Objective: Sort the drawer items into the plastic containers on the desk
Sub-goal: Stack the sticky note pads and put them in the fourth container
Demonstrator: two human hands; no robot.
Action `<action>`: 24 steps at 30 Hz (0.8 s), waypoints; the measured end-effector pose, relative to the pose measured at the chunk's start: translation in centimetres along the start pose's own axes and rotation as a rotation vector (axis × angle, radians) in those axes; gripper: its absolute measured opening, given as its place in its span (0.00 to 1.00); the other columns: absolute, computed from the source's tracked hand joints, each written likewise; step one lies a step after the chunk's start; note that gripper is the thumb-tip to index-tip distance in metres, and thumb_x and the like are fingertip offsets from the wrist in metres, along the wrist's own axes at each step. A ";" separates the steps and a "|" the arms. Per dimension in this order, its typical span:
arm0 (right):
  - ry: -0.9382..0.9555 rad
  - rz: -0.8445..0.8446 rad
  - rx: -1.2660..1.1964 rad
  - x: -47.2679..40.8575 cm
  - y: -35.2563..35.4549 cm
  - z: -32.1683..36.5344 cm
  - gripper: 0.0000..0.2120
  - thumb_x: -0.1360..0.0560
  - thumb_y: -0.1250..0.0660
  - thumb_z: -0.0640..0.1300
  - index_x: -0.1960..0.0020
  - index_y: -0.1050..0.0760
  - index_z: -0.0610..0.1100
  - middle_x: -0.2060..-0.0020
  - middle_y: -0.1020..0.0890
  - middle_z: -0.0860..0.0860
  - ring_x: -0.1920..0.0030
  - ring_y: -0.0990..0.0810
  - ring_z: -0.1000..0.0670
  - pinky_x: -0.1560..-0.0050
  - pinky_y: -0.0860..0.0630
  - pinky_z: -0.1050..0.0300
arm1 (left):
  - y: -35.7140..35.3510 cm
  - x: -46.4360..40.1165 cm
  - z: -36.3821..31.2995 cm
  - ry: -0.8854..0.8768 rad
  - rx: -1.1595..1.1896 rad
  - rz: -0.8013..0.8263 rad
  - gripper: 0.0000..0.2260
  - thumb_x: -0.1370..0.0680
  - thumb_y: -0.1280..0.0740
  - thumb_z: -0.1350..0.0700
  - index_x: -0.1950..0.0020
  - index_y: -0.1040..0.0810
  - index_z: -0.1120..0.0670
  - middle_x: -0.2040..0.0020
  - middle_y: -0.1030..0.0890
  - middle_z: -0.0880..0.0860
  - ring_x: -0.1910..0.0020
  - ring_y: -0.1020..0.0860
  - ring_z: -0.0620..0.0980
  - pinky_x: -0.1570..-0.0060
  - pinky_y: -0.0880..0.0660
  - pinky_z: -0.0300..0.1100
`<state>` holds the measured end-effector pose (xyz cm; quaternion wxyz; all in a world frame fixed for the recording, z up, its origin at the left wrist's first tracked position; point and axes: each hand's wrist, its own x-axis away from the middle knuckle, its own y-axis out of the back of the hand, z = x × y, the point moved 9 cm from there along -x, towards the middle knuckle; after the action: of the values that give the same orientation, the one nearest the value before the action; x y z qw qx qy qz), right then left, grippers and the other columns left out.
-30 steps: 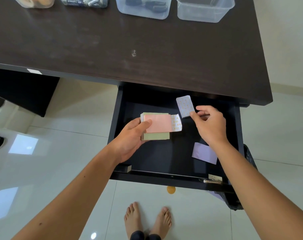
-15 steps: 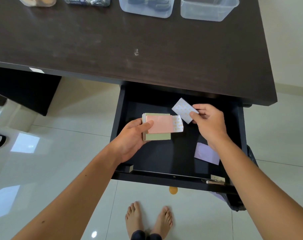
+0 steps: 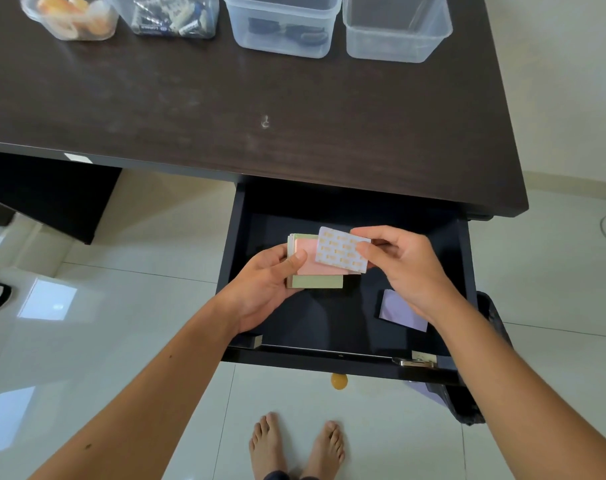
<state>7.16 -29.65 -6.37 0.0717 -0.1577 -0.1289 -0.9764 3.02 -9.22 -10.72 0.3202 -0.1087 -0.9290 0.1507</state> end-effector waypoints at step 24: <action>0.123 0.005 0.260 -0.9 -0.8 0.6 0.09 0.19 0.28 0.41 0.42 0.13 0.51 0.44 0.17 0.55 0.44 0.15 0.54 0.43 0.16 0.56 | -0.8 -1.2 0.3 -0.009 -0.033 0.025 0.25 0.23 0.29 0.51 0.27 0.24 0.58 0.35 0.15 0.56 0.34 0.17 0.54 0.26 0.26 0.54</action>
<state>8.02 -28.58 -6.25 0.1018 -0.0874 -0.2491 -0.9591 3.62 -10.36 -11.35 0.3124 -0.1251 -0.9313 0.1396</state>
